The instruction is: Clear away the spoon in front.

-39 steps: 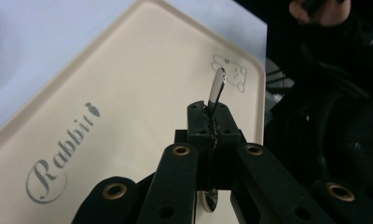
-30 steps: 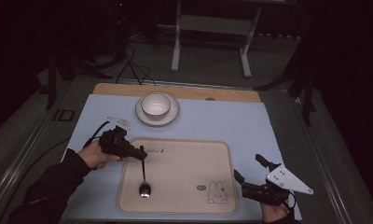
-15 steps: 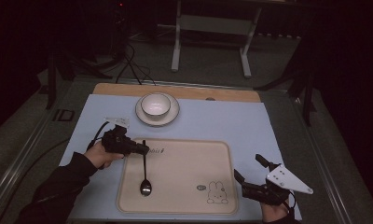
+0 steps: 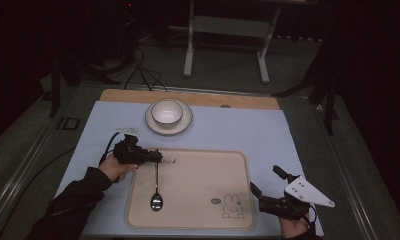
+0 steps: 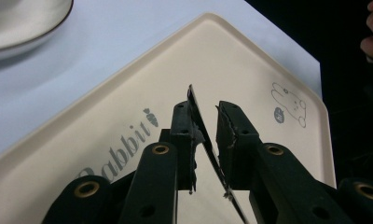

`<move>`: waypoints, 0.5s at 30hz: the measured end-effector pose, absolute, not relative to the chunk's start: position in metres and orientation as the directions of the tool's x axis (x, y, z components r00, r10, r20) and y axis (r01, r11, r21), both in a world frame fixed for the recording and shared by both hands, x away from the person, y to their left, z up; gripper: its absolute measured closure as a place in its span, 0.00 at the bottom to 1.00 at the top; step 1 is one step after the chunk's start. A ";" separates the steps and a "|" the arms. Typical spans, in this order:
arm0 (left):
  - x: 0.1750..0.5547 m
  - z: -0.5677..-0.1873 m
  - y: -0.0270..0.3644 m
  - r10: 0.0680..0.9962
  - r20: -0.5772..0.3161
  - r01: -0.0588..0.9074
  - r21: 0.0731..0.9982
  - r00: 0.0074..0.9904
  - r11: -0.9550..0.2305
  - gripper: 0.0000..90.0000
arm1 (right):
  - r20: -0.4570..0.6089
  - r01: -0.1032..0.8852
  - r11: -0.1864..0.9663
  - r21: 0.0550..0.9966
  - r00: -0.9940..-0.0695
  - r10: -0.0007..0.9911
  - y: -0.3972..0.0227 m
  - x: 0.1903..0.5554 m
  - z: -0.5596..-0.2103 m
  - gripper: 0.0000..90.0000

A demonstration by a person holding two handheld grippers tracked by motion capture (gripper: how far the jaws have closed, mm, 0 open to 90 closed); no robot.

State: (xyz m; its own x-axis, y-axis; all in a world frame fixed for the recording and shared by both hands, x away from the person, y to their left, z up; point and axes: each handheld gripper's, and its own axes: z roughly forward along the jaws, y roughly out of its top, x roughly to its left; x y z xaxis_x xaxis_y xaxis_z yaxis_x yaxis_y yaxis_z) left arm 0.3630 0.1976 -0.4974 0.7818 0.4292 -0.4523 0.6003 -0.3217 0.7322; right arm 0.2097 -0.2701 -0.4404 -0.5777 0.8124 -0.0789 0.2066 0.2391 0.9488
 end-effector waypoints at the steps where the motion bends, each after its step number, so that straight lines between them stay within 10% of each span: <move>1: 0.364 -0.501 0.197 0.455 -0.439 0.602 0.732 0.775 -0.319 0.85 | -0.077 0.207 0.238 0.949 -0.579 0.812 -0.270 0.210 -0.440 0.13; 15: 0.371 -0.523 0.192 0.581 -0.424 0.664 0.689 0.695 -0.291 0.82 | -0.077 0.213 0.246 0.946 -0.587 0.806 -0.269 0.210 -0.441 0.13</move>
